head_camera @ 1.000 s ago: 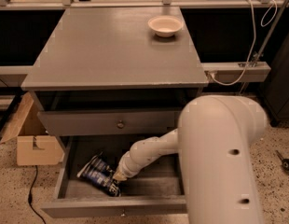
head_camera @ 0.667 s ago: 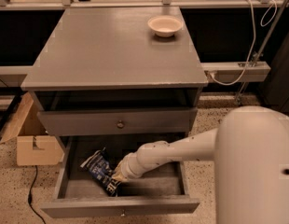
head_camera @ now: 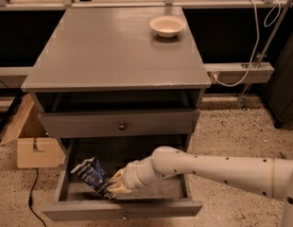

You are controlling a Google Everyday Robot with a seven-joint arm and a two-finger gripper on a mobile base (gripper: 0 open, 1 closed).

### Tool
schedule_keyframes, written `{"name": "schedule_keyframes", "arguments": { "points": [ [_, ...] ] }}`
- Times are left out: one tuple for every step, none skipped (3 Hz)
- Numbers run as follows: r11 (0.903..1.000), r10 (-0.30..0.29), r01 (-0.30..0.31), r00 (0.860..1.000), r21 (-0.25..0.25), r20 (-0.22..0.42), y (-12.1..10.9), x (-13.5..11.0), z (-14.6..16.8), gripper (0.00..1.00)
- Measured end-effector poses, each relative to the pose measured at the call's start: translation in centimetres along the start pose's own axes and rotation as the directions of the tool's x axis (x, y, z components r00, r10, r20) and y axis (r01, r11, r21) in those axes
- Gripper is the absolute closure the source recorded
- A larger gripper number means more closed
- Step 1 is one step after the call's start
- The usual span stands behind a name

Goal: Pick blue chip bag from middle drawer and place on counter

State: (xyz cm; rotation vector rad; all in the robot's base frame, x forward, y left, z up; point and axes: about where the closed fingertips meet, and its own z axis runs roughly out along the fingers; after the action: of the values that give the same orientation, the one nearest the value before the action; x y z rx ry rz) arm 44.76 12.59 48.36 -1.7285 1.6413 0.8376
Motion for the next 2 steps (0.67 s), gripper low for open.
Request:
{"name": "schedule_keyframes", "arguments": {
  "points": [
    [0.9969, -0.079, 0.079, 0.996, 0.000, 0.050, 1.04, -2.08, -1.87, 1.00],
    [0.9961, -0.089, 0.088, 0.994, 0.008, 0.056, 0.83, -2.45, -2.22, 1.00]
  ]
}}
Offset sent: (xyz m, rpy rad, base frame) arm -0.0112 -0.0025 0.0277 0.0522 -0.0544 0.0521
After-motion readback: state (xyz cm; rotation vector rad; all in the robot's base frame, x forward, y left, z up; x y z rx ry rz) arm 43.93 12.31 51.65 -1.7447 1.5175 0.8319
